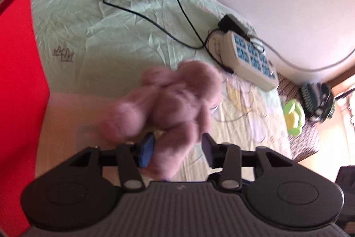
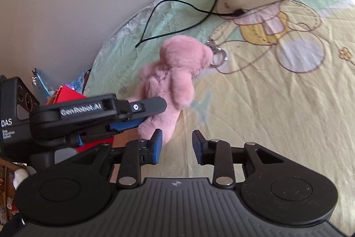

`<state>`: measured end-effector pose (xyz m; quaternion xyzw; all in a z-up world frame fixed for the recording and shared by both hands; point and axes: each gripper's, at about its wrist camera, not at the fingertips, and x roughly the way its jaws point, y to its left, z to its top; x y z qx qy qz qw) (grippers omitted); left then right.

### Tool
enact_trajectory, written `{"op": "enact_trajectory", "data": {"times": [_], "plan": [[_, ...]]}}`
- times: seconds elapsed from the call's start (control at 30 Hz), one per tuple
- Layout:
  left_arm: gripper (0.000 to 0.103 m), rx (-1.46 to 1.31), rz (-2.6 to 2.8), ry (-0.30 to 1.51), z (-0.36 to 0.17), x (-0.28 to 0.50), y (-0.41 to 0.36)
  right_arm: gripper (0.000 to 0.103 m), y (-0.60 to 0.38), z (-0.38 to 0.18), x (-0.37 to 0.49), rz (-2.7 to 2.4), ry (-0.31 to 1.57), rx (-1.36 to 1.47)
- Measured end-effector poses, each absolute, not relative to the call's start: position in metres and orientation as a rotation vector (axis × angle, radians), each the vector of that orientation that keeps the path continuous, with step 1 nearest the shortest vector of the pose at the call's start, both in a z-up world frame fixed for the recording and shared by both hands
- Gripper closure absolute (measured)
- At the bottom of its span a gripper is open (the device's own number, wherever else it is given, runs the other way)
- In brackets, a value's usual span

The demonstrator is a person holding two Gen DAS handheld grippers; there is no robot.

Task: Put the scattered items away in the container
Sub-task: 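Grasp the pink teddy bear's body with the right gripper, then lift the pink teddy bear with the right gripper toward the red box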

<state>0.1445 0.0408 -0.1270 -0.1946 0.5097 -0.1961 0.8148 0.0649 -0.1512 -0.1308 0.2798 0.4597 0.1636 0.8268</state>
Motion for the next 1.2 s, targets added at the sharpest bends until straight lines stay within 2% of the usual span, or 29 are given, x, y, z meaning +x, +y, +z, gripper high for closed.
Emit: {"op": "enact_trajectory", "data": {"times": [0.03,0.2,0.4,0.53,0.67,0.77,0.93,1.2], "plan": [[0.035,-0.419,-0.408,1.076,-0.125,0.145,0.043,0.067,-0.147,-0.131,0.072,0.361,0.973,0.598],[0.035,-0.399,-0.362,1.048,-0.12,0.155,0.044,0.063,-0.137,-0.136,0.084,0.322,0.965,0.561],[0.036,-0.327,-0.385,0.989,-0.107,0.167,0.034,0.062,-0.166,-0.139,0.097,0.269,0.934,0.664],[0.025,-0.26,-0.37,0.911,-0.093,0.162,0.022,0.061,-0.172,-0.138,0.108,0.285,0.905,0.726],[0.025,-0.275,-0.267,0.922,-0.107,0.175,0.032,0.062,-0.164,-0.142,0.119,0.304,0.908,0.734],[0.032,-0.265,-0.224,0.966,-0.124,0.184,0.035,0.062,-0.155,-0.149,0.124,0.322,0.936,0.727],[0.034,-0.37,-0.256,0.992,-0.136,0.188,0.039,0.062,-0.145,-0.159,0.13,0.337,0.943,0.726],[0.037,-0.438,-0.336,1.053,-0.139,0.177,0.037,0.081,-0.17,-0.159,0.12,0.341,0.95,0.781]]}}
